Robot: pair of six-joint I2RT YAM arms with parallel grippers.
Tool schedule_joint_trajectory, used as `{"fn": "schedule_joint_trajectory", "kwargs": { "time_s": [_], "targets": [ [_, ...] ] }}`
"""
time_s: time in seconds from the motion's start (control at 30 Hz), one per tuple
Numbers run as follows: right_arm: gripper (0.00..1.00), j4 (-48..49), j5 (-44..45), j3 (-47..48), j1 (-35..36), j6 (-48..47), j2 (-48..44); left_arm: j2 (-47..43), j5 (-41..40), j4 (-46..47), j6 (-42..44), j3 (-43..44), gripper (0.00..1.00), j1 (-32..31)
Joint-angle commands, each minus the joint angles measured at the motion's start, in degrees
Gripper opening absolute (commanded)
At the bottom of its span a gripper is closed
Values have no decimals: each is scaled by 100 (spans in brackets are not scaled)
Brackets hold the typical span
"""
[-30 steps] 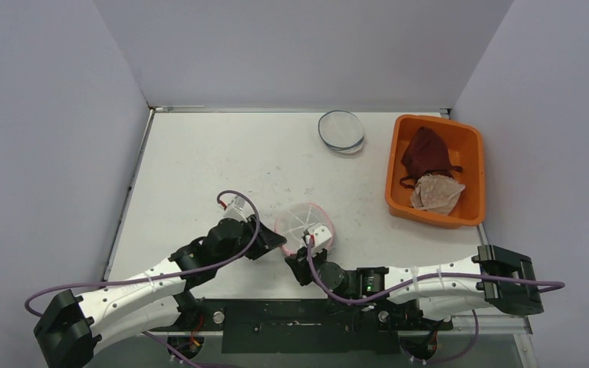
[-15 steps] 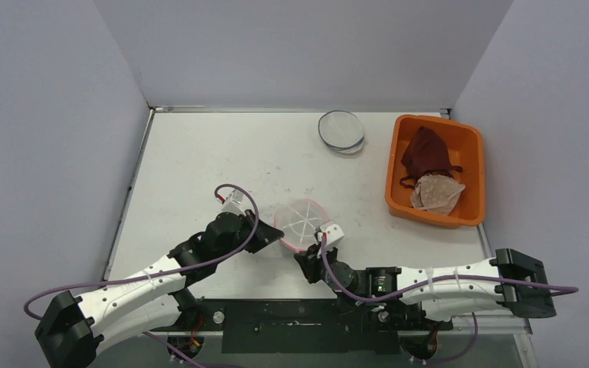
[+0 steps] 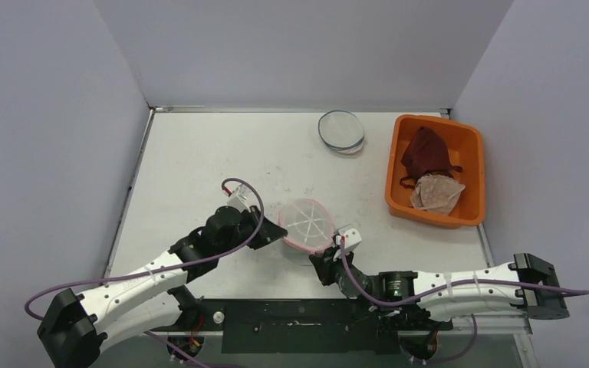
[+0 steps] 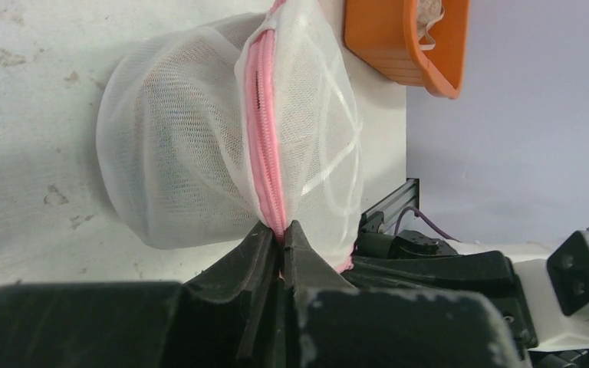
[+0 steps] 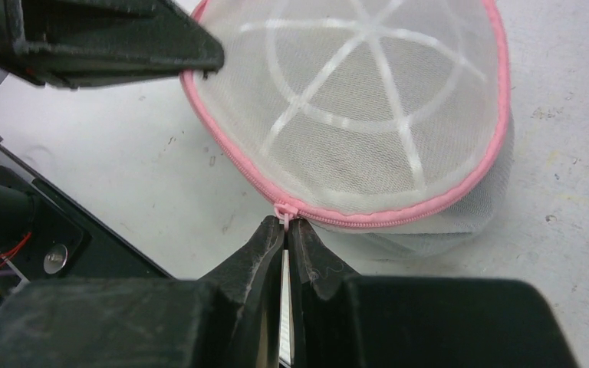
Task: Unzip the laundry bag and remove the bra
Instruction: Unzip the laundry bag at the center of the board.
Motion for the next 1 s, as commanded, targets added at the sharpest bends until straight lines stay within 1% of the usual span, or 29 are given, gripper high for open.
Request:
{"fn": "schedule_joint_trajectory", "kwargs": {
  "time_s": [0.0,0.1,0.2,0.23,0.27,0.3,0.33,0.4,0.5,0.53,0.57,0.63,0.77,0.87,0.97],
  "targets": [
    [5,289,144,-32,190,-116,11,335,523,117,763,825,0,224],
    [5,556,59,10,257,-134,346,753,816,108,941,1108,0,397],
    [5,838,-22,115,290,-167,687,1200,1065,291,1001,1238,0,456],
    [5,927,-42,157,288,-191,783,1380,1162,374,1007,1255,2,457],
    [5,1018,-66,199,289,-221,861,1491,1240,422,1008,1266,7,459],
    [5,1099,-77,247,287,-251,944,1586,1289,440,1008,1277,19,463],
    [5,1130,-84,314,288,-282,1007,1637,1332,430,1002,1267,33,459],
    [5,1164,-98,438,282,-372,1129,1584,1385,365,949,1188,54,470],
    [5,1167,-127,587,244,-443,1259,1149,1183,146,835,972,78,490],
    [5,1161,-142,616,220,-448,1282,955,1101,12,811,904,85,492],
    [5,1169,-166,643,195,-446,1291,744,1021,-160,780,834,89,494],
    [5,1218,-242,658,138,-437,1305,356,910,-428,730,709,93,487],
    [5,1350,-386,727,58,-460,1399,-251,845,-775,464,351,95,439],
    [5,1467,-494,821,37,-522,1569,-630,756,-741,138,28,95,323],
    [5,1580,-592,916,31,-588,1739,-836,578,-509,-133,-184,94,109]
  ]
}}
